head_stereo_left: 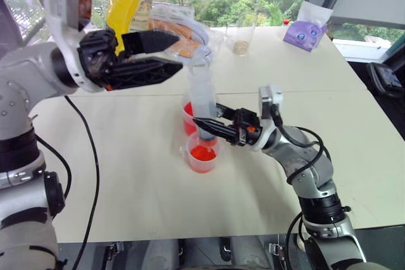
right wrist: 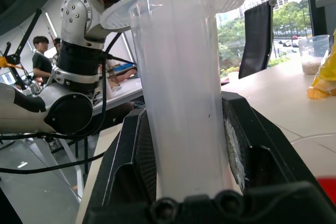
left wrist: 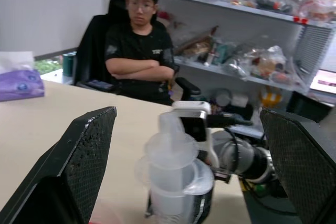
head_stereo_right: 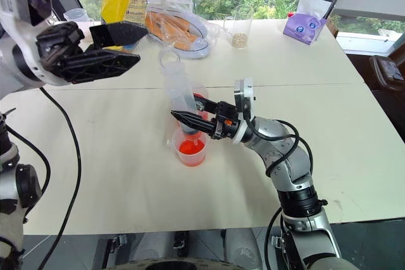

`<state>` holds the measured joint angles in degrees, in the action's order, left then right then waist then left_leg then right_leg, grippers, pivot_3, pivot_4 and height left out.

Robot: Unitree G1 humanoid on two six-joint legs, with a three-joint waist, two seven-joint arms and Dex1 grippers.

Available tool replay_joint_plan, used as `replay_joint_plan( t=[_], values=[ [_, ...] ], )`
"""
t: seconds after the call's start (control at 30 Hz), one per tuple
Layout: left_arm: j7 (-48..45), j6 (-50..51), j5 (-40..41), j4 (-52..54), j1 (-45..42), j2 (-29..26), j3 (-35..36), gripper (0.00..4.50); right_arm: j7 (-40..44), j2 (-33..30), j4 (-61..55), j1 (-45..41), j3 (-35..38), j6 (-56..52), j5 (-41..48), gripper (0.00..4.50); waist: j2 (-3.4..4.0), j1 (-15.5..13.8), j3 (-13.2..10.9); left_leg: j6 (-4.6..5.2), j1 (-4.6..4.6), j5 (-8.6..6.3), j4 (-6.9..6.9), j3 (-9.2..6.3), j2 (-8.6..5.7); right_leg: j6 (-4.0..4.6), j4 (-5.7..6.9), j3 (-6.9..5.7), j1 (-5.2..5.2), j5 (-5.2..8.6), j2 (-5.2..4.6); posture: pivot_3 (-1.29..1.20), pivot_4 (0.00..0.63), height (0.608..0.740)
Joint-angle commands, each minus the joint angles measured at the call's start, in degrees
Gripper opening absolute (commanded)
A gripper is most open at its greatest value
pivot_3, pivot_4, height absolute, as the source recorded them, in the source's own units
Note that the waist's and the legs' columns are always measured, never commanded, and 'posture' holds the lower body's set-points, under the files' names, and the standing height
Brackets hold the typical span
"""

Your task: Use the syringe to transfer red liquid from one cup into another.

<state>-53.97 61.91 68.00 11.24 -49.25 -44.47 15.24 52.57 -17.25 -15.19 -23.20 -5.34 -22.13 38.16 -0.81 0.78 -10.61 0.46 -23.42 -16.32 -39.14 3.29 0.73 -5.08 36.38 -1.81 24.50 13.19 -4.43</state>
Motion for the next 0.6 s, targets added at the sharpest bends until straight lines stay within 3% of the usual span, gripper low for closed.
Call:
replay_joint_plan(
  t=[0.03, 0.33, 0.47, 0.6],
  values=[
    [1.5, -0.7, 0.4, 2.2, 1.1, 0.9, -0.4, 4.47, 0.6, 0.3, -1.0, -1.2, 0.2, 1.4, -0.3, 1.39, 0.00, 0.0, 0.0, 0.00, 0.00, 0.00, 0.00, 0.00, 0.00, 0.00, 0.00, 0.00, 0.00, 0.00, 0.00, 0.00, 0.150, 0.740],
    [3.7, -2.8, -2.7, 2.0, 0.8, 4.0, -3.9, 4.47, 0.9, 0.4, -1.4, -1.3, 0.0, 0.9, -0.6, 1.39, 0.00, -0.1, 0.0, -0.01, 0.01, 0.00, 0.00, 0.00, -0.02, 0.00, -0.01, 0.00, -0.02, 0.00, 0.00, 0.00, 0.150, 0.740],
    [4.1, -3.3, -3.3, 1.4, 0.5, 4.9, -4.4, 3.22, 0.9, 0.1, -1.7, -1.2, 0.0, 0.7, -0.7, 1.39, 0.00, -0.1, 0.0, -0.01, 0.01, 0.00, -0.01, 0.00, -0.02, 0.00, -0.01, 0.00, -0.02, 0.00, 0.00, 0.00, 0.150, 0.740],
    [3.9, -3.3, -3.3, 1.5, 0.6, 5.2, -4.6, 1.08, 0.9, 0.0, -1.9, -1.0, 0.0, 0.7, -0.7, 1.39, 0.00, -0.1, 0.0, -0.01, 0.01, 0.00, 0.00, 0.00, -0.02, 0.00, -0.01, 0.00, -0.02, 0.00, 0.00, 0.00, 0.150, 0.740]
  ],
)
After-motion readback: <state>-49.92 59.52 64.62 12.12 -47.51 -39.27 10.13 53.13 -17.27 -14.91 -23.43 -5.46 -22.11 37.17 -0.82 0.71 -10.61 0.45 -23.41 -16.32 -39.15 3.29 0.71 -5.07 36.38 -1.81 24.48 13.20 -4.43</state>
